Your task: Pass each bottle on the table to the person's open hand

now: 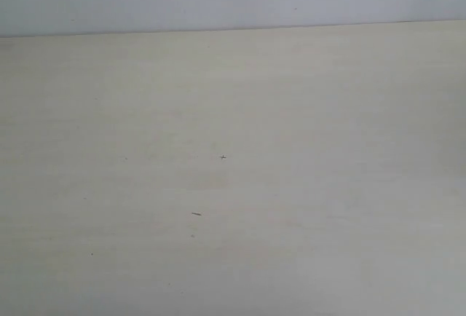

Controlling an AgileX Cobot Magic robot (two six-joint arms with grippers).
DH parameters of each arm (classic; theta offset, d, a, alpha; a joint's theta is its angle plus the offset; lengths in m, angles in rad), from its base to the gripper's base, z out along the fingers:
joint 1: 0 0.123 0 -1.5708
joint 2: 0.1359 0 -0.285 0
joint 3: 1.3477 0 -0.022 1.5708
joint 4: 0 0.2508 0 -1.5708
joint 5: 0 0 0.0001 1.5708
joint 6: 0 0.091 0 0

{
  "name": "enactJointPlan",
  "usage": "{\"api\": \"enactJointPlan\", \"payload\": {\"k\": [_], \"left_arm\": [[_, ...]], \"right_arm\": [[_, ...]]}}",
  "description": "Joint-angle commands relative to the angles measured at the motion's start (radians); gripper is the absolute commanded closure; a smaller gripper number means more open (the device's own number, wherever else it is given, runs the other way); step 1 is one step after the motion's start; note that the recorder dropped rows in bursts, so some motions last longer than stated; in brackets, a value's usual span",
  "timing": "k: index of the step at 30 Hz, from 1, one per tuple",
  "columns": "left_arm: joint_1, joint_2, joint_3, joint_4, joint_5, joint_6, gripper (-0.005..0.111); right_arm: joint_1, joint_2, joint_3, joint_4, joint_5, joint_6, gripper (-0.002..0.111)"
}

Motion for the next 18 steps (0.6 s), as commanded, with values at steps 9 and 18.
{"api": "enactJointPlan", "payload": {"k": [9, 18], "left_arm": [[0.002, -0.007, 0.001, 0.002, 0.003, -0.004, 0.101], [0.002, -0.007, 0.001, 0.002, 0.003, -0.004, 0.101]], "right_arm": [[-0.017, -0.003, -0.001, 0.002, -0.114, 0.102, 0.108], [-0.343, -0.003, 0.218, -0.049, -0.47, 0.188, 0.108]]}}
